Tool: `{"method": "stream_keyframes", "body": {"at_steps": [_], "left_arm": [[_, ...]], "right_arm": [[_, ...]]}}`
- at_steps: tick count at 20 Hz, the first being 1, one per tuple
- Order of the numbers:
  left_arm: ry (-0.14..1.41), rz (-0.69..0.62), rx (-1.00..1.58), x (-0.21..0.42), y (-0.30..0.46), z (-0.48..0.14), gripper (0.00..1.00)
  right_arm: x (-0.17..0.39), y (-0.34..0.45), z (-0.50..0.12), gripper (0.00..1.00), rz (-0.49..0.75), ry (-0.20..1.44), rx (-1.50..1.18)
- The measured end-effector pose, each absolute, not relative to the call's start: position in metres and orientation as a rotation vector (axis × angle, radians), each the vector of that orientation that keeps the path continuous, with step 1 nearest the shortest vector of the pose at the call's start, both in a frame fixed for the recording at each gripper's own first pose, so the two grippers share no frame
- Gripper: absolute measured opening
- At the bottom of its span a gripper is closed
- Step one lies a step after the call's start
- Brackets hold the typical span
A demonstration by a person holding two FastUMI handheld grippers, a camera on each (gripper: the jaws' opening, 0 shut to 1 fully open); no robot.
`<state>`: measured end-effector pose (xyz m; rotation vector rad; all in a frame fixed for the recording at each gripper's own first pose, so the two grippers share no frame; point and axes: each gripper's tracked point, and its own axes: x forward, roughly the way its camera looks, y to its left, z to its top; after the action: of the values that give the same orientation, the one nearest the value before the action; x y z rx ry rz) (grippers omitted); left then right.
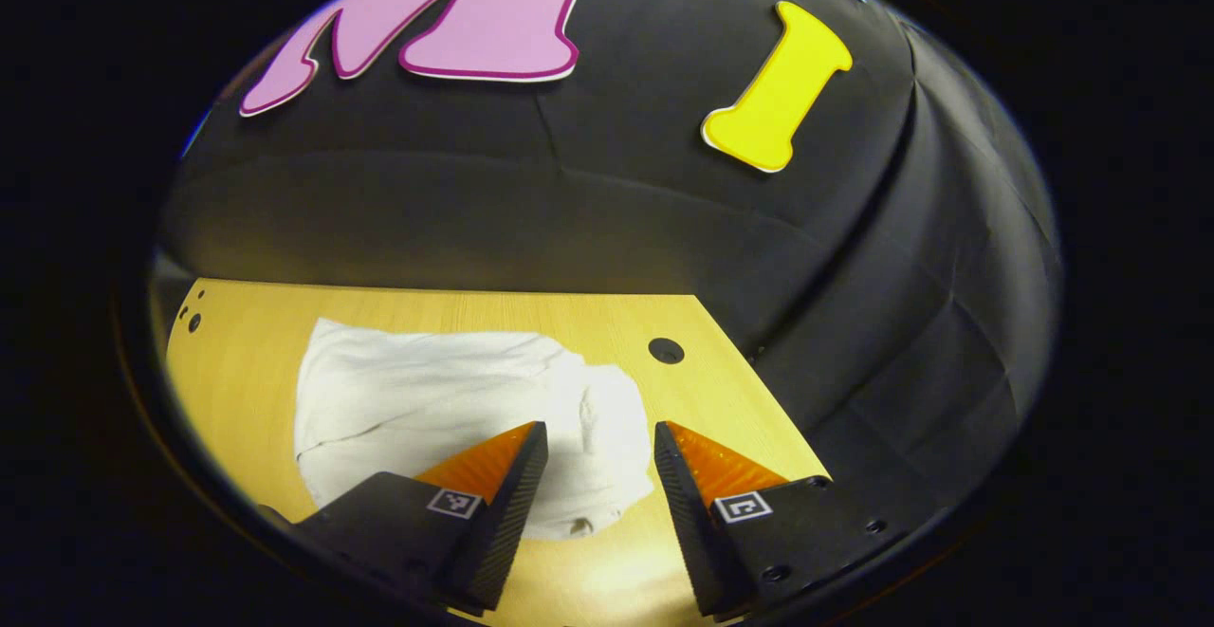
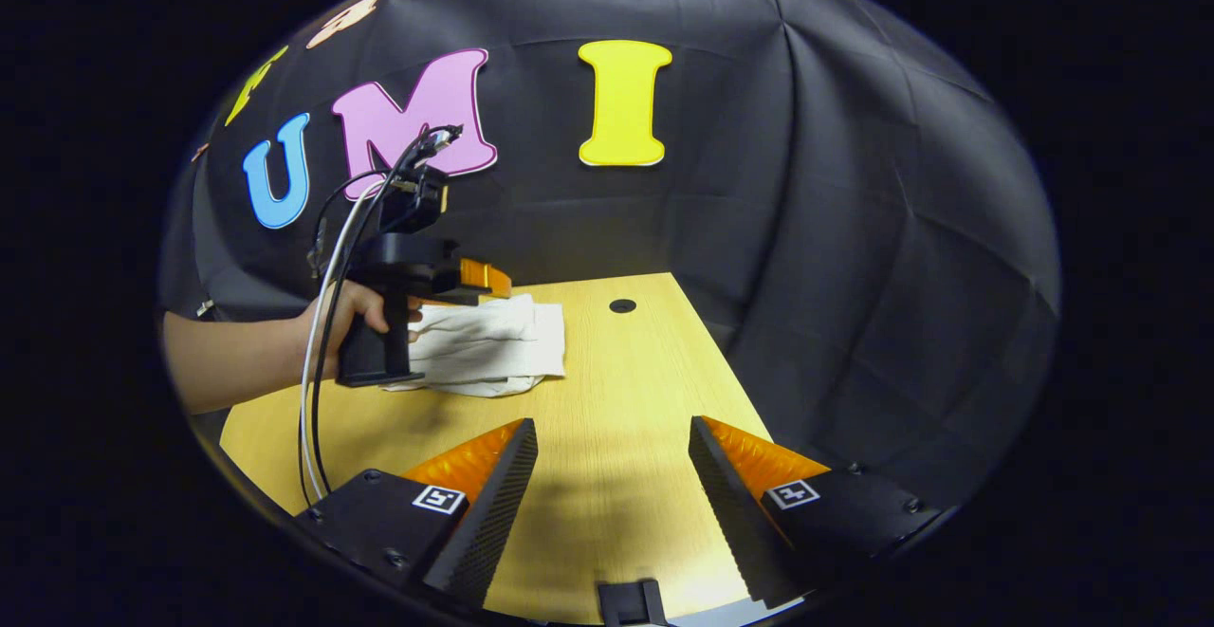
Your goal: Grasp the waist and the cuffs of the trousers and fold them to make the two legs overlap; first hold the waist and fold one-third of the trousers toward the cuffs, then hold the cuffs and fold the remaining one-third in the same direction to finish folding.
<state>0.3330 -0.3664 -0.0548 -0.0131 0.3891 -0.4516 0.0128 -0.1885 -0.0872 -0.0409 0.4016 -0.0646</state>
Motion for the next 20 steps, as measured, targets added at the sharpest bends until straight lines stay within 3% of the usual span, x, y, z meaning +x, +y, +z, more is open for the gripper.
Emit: {"method": "stream_keyframes", "body": {"at_steps": [3,4,10,15,20], "left_arm": [[0.339,-0.432,-0.010,0.283,-0.330,-0.045,0.87],[0.310,-0.430,-0.004,0.266,-0.318,-0.038,0.96],[0.135,-0.393,0.104,0.142,-0.201,-0.003,0.96],[0.102,-0.275,0.107,0.063,-0.118,-0.012,0.96],[0.091,-0.180,-0.010,0.001,-0.084,-0.021,0.96]], "right_arm": [[0.000,-0.171,-0.081,0.99,-0.071,0.394,-0.045],[-0.004,-0.165,-0.076,0.99,-0.075,0.390,-0.040],[-0.046,-0.116,-0.047,0.99,-0.075,0.350,0.009],[-0.098,-0.072,-0.045,0.98,-0.014,0.359,0.080],[-0.136,-0.035,-0.037,0.99,0.074,0.328,0.051]]}}
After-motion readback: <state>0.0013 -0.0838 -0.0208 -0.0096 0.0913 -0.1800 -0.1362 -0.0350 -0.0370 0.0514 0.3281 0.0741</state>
